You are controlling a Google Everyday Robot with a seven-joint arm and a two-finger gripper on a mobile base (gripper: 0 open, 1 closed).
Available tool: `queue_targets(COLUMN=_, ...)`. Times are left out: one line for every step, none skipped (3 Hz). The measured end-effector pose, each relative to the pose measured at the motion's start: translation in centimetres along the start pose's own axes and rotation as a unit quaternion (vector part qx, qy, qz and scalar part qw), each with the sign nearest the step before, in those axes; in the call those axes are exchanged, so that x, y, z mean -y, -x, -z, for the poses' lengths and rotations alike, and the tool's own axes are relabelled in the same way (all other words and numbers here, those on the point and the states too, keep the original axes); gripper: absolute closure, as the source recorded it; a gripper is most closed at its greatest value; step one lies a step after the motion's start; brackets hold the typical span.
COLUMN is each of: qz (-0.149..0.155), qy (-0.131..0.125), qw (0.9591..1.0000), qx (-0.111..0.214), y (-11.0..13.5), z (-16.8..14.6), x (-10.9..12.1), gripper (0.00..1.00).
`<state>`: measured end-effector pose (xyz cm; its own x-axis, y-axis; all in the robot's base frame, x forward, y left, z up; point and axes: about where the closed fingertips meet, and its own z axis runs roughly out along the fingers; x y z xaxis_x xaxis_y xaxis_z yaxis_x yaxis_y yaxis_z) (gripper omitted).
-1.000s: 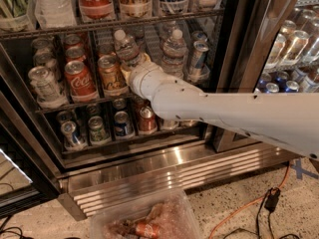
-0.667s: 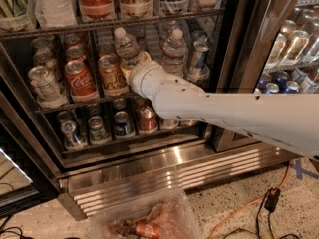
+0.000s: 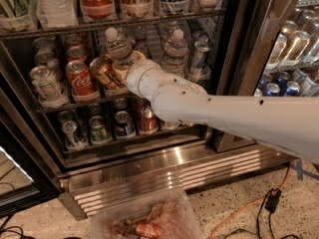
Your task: Pick water bottle from middle shelf of fridge
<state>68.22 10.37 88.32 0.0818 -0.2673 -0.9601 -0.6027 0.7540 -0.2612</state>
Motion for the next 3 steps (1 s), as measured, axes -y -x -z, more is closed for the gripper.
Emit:
queue_targets(qz=0.022, qy=0.022, qw=0.9995, qx=0.007, y=1.1, z=1.1, x=-2.0, gripper=1.0)
queue_targets(qz=0.049, qy=0.047, qw=0.9975, qx=-0.016, y=1.2, z=2.4, x=-3.9, gripper=1.0)
queue_targets(qz=0.066, qy=0.056, qw=0.9943, qx=-0.063, y=-0.1, z=4.7, x=-3.2, gripper=1.0)
